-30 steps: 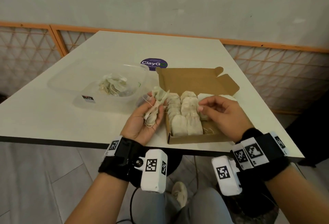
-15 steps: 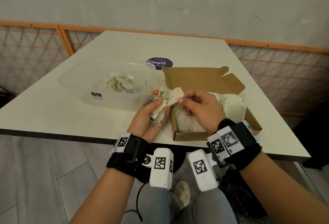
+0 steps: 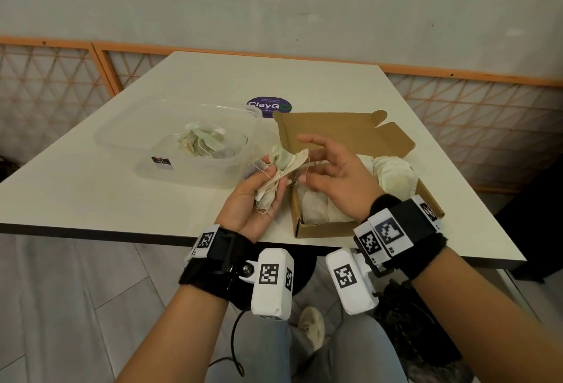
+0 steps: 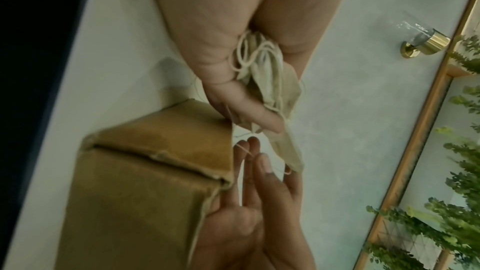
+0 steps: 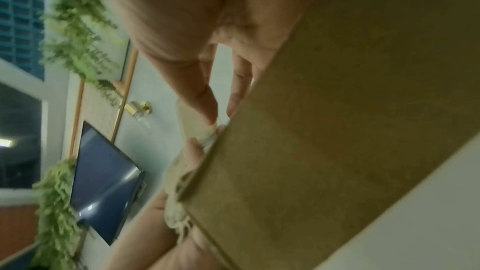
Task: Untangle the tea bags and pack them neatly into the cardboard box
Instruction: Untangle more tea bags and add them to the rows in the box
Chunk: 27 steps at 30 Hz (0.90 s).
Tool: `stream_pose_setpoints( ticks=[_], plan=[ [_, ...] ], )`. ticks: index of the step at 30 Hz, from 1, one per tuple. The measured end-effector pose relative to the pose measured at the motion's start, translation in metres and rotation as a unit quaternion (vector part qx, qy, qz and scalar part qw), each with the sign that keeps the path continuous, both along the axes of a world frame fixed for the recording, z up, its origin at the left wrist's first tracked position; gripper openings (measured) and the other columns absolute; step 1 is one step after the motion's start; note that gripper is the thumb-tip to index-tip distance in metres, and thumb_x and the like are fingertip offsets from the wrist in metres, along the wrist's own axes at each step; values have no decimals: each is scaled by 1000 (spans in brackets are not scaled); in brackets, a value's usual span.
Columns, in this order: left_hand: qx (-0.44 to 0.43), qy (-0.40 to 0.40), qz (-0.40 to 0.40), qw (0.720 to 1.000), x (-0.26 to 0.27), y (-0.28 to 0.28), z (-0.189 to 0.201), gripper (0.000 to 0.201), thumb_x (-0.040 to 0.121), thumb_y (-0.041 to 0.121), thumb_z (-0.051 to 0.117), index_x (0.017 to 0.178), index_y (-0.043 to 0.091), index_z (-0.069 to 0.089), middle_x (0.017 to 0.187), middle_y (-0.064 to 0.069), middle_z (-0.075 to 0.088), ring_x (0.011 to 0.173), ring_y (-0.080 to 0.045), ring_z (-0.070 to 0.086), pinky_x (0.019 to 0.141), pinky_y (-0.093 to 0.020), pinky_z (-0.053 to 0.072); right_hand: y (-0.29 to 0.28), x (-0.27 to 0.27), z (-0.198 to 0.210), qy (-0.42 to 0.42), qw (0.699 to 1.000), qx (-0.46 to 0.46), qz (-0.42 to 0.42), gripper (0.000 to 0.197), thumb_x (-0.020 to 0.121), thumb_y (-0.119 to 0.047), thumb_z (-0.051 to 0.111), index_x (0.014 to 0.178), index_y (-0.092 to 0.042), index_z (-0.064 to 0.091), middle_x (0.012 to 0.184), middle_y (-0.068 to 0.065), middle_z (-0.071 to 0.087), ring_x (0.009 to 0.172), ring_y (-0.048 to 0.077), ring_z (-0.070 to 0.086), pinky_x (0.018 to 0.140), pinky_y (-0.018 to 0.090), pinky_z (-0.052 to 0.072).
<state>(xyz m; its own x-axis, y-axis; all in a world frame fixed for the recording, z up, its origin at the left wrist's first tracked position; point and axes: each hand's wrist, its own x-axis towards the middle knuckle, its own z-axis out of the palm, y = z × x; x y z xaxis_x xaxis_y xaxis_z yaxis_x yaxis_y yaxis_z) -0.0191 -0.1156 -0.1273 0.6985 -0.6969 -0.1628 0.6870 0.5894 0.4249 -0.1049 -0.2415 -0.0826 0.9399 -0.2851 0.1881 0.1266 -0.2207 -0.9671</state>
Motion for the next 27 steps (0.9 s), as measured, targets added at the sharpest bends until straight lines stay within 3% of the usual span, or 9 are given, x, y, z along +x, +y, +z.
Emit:
stream_pose_setpoints(
  ticks=[3,5,9,12,15,18,21,24,27],
  plan=[
    [6,15,-19,1000,-1,1,3,25,81,3,55,103,11,64,91,-11,72,74,-17,72,54,-19,56,2,3,3,-21,999,-39,-18,23,82,-1,65,89,-23,66,81,-9,64,71,-2,60,69,12,46],
    [5,22,-22,999,-1,1,2,31,77,4,57,106,11,64,98,-11,70,77,-18,71,53,-20,56,0,5,2,-22,998,-46,-43,13,82,-9,67,83,-22,68,78,-9,66,72,-2,60,73,15,47],
    [8,42,-10,999,1,1,-1,37,75,4,59,111,13,63,111,-10,63,92,-18,63,53,-20,56,-7,6,3,-24,996,-6,-88,15,86,-12,63,78,-24,63,78,-7,63,76,9,58,70,24,49],
    [15,47,-2,999,1,0,-1,31,76,3,58,105,12,65,101,-10,67,83,-19,67,52,-20,56,-15,3,8,-13,996,-2,-92,13,89,-13,59,82,-24,60,80,-6,66,76,9,61,62,19,49],
    [19,44,-2,999,-1,0,1,23,79,3,57,98,12,66,90,-10,70,73,-19,70,51,-20,55,-30,-5,17,13,996,-57,-66,11,90,-12,57,87,-23,60,75,-9,68,66,5,61,55,15,47],
    [16,39,-7,999,-1,0,1,25,75,4,59,97,13,66,96,-11,69,84,-21,67,52,-20,55,-47,-18,26,84,986,-146,-5,11,89,-10,58,90,-19,63,76,-7,68,64,2,60,55,13,45],
    [17,35,-8,999,0,0,1,25,74,4,59,97,13,66,94,-9,70,91,-21,64,53,-20,55,-59,-28,32,154,961,-224,45,12,86,-12,62,86,-23,68,75,-7,67,66,2,57,62,15,43],
    [24,30,-6,999,0,-1,-1,30,73,5,60,102,14,65,105,-10,66,94,-20,63,53,-20,55,-63,-28,33,209,934,-278,86,13,86,-13,63,84,-25,67,84,0,68,78,7,57,78,20,43],
    [26,30,-7,999,1,-1,-1,32,73,5,61,104,14,65,110,-9,65,101,-20,60,54,-20,56,-61,-21,31,250,905,-317,132,12,85,-15,65,84,-27,67,94,18,66,82,22,56,83,30,43]
  ],
)
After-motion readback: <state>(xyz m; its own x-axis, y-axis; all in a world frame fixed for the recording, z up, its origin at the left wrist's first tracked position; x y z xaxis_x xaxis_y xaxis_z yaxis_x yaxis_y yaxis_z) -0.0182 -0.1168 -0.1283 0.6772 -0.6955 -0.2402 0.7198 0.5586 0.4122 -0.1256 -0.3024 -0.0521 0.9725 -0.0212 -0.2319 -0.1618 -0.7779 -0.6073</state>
